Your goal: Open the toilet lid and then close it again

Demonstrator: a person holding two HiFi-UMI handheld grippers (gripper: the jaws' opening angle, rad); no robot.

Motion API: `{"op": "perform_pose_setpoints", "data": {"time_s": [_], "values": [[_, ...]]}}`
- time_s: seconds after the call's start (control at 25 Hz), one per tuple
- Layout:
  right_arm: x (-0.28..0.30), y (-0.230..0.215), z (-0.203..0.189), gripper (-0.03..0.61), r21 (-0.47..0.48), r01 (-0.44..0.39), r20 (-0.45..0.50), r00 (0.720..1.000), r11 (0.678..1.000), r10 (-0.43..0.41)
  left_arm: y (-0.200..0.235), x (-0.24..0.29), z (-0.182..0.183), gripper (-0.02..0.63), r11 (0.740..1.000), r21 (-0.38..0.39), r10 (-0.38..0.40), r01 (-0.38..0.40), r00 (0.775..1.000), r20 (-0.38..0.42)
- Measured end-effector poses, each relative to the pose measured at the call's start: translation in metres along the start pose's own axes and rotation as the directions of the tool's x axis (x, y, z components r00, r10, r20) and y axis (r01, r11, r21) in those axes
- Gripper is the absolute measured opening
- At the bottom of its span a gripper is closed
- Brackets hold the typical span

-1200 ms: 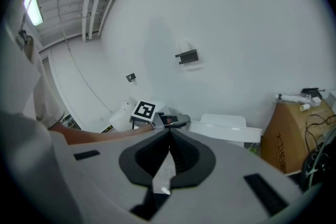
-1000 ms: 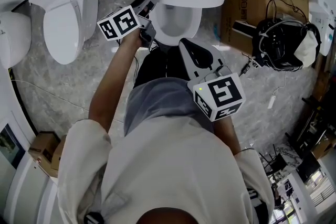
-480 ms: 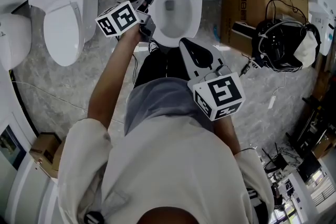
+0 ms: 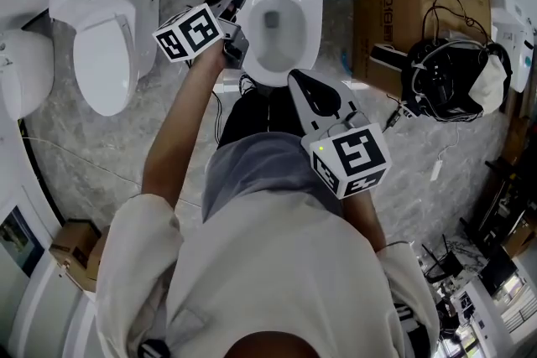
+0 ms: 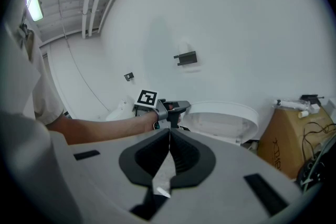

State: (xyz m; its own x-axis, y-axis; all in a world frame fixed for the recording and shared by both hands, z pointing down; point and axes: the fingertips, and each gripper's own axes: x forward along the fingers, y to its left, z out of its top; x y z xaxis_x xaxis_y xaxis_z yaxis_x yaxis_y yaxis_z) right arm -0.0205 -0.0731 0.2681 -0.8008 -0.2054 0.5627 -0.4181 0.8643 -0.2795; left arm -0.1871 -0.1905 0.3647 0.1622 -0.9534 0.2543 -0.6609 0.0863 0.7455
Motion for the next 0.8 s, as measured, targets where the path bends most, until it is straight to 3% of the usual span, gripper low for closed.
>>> {"op": "perform_pose_setpoints", "data": {"time_s": [0.8], "values": [[0.006,-0.019,0.013,0.011,-0.001,0.004,0.000,1.000,1.000,-0.004,0.003,0.034,0.046,0.121,0.998,0.053,0.024,-0.026,0.999,0.046]]}}
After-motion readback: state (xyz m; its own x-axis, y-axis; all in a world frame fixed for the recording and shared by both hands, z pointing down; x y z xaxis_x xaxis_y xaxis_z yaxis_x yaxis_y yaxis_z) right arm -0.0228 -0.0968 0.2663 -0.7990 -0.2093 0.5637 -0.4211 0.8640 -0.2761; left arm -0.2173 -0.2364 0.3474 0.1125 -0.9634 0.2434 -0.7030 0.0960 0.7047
